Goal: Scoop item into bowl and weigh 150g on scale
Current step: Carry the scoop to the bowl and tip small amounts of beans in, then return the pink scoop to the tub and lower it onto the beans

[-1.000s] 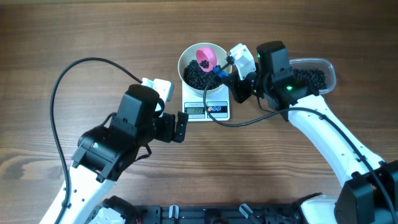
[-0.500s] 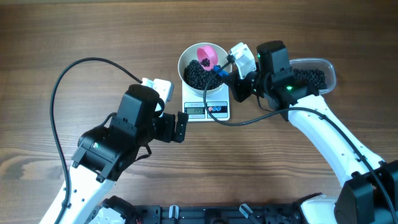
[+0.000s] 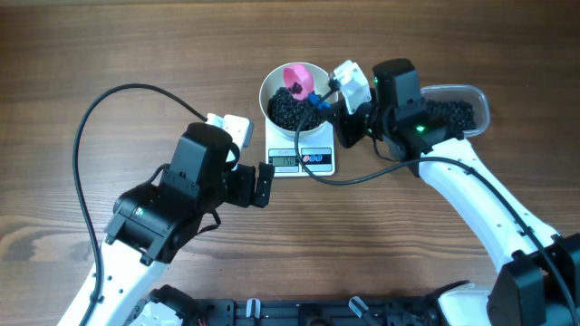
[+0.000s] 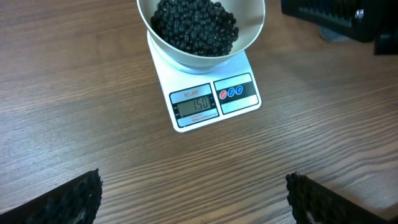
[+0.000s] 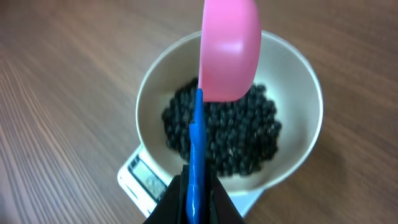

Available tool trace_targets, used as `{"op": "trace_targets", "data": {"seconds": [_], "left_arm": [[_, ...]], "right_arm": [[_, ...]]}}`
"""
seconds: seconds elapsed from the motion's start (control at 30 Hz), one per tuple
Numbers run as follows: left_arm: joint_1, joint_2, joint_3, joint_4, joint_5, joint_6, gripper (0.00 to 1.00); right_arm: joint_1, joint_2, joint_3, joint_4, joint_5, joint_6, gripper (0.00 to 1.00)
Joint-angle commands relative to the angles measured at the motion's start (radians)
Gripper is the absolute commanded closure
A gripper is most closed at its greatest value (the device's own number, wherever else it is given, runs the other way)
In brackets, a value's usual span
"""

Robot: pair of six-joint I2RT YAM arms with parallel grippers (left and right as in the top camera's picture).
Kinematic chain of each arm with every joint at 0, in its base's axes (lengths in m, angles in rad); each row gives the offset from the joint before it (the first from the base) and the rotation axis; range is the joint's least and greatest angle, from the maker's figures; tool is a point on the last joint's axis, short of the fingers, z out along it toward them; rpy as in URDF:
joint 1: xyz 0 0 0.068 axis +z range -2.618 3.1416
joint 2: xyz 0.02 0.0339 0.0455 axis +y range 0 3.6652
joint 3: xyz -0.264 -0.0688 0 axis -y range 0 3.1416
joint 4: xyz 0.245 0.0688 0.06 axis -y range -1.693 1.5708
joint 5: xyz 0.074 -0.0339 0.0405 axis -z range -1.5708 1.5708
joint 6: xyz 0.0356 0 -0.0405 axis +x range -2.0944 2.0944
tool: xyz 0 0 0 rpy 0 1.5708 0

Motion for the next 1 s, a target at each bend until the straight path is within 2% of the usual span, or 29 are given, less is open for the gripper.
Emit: {"op": "trace_targets", "data": {"seconds": [0.0, 0.27, 0.43, 0.57, 0.73, 0.97], "left_arm": [[-0.003, -0.002, 0.0, 0.002, 0.004, 0.016, 0.0], [-0.003, -0.002, 0.0, 0.002, 0.004, 0.016, 0.0], [-0.003, -0.002, 0.0, 0.002, 0.004, 0.016, 0.0], [-0.003, -0.002, 0.0, 0.002, 0.004, 0.016, 0.0], [-0.003, -0.002, 0.0, 0.002, 0.004, 0.016, 0.0], [-0.003, -0.002, 0.0, 0.002, 0.004, 0.016, 0.0]], "right_arm": [[0.003, -0.022, 0.011, 0.04, -0.044, 0.082, 0.96], [0.003, -0.022, 0.011, 0.047, -0.071, 0.115, 0.96], [0.002, -0.022, 0.011, 0.097, -0.071, 0.301, 0.96], [-0.015, -0.051, 0.011, 0.159, -0.07, 0.388, 0.96], [-0.123, -0.121, 0.011, 0.172, -0.071, 0.441, 0.96], [-0.397, -0.216, 0.011, 0.082, -0.093, 0.482, 0.96]]}}
